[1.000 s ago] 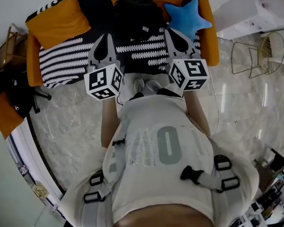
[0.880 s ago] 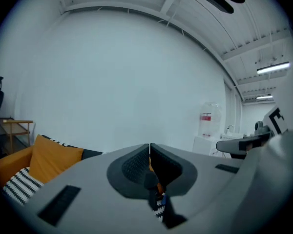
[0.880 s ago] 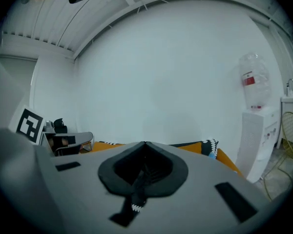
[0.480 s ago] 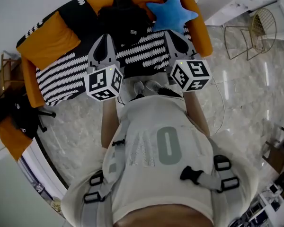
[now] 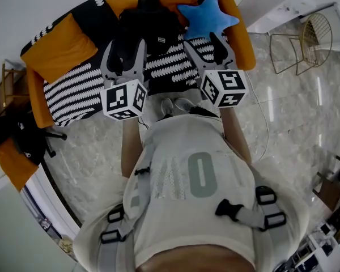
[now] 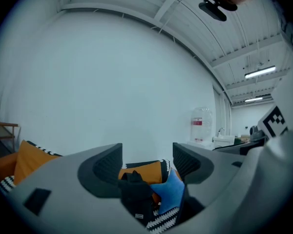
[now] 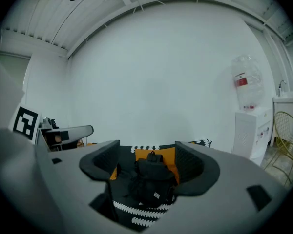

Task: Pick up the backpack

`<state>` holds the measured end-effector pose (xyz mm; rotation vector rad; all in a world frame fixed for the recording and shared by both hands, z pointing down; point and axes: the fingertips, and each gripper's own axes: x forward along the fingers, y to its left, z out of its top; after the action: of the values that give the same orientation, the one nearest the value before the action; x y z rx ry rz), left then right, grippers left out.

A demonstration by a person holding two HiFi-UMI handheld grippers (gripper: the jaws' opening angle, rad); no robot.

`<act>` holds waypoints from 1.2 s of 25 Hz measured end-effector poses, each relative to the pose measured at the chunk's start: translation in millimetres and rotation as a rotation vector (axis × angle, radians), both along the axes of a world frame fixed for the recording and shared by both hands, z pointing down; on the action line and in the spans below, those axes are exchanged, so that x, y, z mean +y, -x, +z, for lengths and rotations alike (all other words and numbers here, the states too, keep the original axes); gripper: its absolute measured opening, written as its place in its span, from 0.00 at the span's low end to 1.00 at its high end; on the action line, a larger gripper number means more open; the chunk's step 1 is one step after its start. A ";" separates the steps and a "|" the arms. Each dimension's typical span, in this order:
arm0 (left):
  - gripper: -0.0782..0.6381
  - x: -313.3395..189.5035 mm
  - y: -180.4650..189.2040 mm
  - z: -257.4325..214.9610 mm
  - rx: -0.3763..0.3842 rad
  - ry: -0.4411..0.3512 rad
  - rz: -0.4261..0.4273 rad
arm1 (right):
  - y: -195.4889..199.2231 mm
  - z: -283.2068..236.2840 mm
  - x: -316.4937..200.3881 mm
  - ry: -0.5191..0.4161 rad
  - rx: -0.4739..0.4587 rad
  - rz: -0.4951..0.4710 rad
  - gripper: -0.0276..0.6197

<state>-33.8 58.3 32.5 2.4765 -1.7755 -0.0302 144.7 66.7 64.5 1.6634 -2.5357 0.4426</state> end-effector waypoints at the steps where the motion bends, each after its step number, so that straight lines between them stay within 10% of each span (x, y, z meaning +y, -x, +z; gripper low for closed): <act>1: 0.56 -1.8 0.0 1.0 -0.010 -0.002 -0.005 | 0.9 0.9 -2.3 0.001 -0.012 0.000 0.59; 18: 0.61 -51.1 42.1 35.3 0.006 0.062 -0.103 | 18.5 28.3 -57.1 0.096 -0.074 -0.035 0.59; 30: 0.66 -167.7 92.4 290.0 -0.087 0.326 -0.095 | 64.3 217.5 -168.4 0.251 -0.096 -0.029 0.59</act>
<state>-126.2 -109.3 322.5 2.1938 -1.7652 0.3364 80.4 -101.6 282.0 1.5473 -2.4421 0.8181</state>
